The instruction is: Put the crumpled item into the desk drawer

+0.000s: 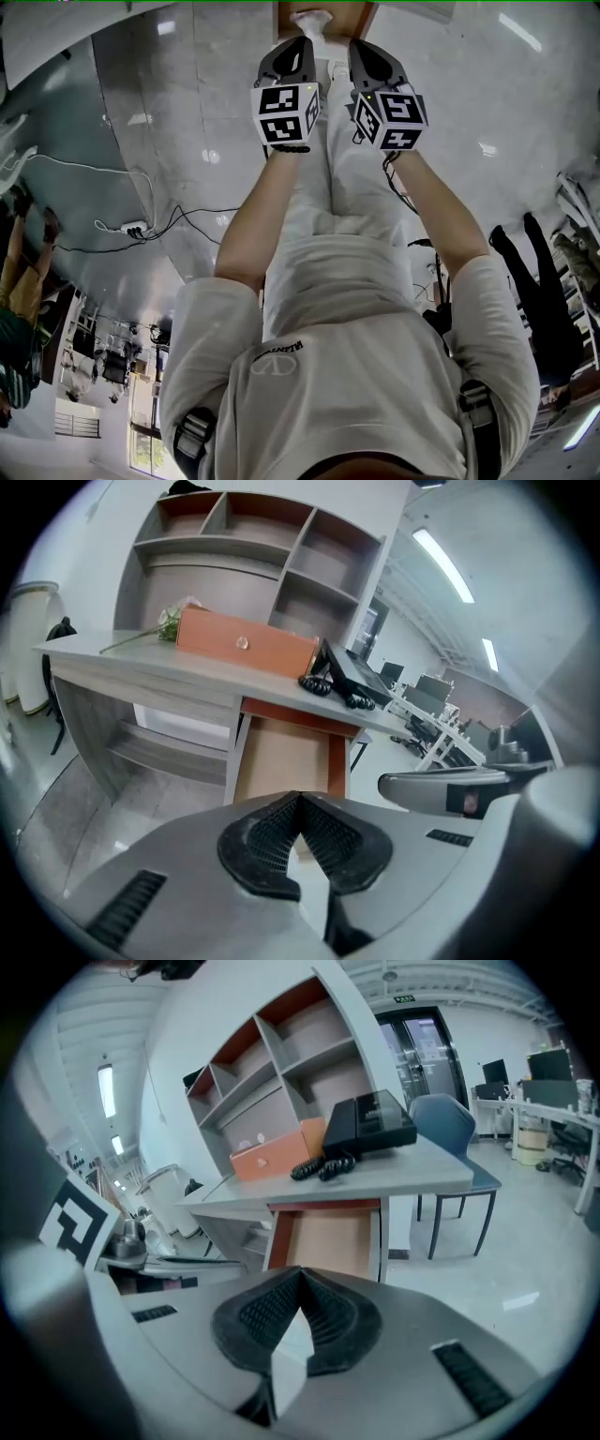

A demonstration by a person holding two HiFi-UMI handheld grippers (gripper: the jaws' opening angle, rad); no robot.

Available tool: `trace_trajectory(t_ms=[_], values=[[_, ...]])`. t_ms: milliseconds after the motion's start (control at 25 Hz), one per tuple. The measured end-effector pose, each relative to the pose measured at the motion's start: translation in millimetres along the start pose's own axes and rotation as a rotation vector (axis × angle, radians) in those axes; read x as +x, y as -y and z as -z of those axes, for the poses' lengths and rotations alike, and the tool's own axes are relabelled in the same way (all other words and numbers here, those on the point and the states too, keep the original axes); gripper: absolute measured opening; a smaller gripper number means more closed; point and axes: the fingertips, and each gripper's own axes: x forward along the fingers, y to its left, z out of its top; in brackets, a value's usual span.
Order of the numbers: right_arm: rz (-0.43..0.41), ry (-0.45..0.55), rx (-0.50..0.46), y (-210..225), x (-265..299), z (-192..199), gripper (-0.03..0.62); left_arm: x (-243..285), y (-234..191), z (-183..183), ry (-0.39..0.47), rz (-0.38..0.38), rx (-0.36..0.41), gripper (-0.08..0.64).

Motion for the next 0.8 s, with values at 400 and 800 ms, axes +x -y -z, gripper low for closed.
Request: trace_trajectory(t_ms=[400,800], values=[[-0.016,0.099,-0.091,-41,-95,-99,0.000,-102,31,-100,0.108,0.052,0.095,0.002],[-0.041,0.279,-0.115,-79,-185,-151,0.000,-201,34,-136,0.247,0.042,0.175,0.002]])
